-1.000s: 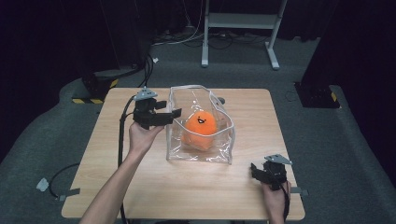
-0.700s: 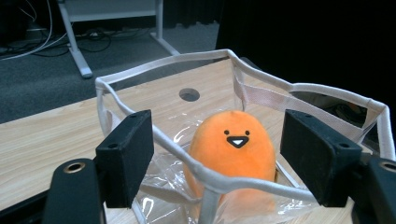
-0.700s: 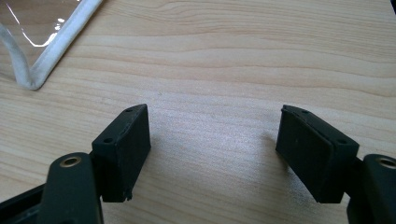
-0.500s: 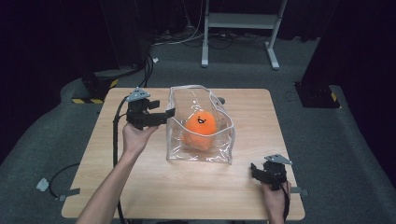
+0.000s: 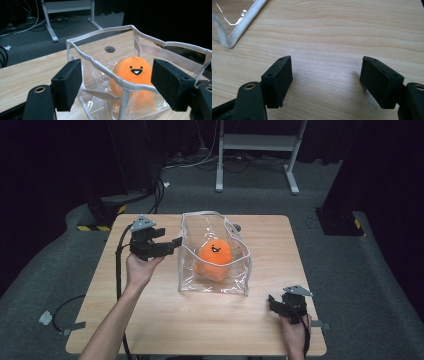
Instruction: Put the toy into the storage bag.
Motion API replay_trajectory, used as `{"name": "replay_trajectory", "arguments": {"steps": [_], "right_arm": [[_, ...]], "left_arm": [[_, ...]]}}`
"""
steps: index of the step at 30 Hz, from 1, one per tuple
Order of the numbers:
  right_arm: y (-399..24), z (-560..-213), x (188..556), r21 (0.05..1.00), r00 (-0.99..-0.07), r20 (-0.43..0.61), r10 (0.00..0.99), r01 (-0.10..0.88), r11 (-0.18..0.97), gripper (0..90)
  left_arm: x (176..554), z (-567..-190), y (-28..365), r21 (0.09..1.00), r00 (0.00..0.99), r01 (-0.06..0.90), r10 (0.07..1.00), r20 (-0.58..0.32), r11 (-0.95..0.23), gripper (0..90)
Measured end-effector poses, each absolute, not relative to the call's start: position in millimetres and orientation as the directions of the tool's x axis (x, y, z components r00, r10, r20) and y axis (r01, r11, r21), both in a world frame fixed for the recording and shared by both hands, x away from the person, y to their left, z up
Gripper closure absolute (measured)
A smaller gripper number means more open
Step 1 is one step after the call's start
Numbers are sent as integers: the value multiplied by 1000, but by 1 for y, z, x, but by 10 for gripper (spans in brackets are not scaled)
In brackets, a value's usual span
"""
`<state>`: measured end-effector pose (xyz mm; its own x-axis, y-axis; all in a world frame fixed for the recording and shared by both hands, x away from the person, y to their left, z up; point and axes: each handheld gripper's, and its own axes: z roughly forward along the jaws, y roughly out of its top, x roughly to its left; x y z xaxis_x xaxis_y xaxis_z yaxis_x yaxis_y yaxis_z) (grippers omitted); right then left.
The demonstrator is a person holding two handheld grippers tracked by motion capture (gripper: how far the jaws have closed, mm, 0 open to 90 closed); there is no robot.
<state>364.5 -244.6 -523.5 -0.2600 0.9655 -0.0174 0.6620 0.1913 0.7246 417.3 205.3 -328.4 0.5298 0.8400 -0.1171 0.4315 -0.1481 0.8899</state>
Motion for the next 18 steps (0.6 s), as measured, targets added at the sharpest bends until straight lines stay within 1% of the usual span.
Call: {"name": "replay_trajectory", "arguments": {"steps": [8,11,14,18], "right_arm": [[-245,-524,365,725,-260,-17,965,662,191,256],[-245,-524,365,725,-260,-18,965,662,192,257],[-245,-524,365,725,-260,-18,965,662,192,257],[-245,-524,365,725,-260,-17,965,662,191,256]], "left_arm": [[413,-330,214,893,521,430,844,-123,-136,243],[412,-331,218,892,506,433,854,-123,-128,235],[412,-333,223,888,492,447,859,-142,-110,234],[410,-334,226,888,488,447,862,-139,-110,235]]}}
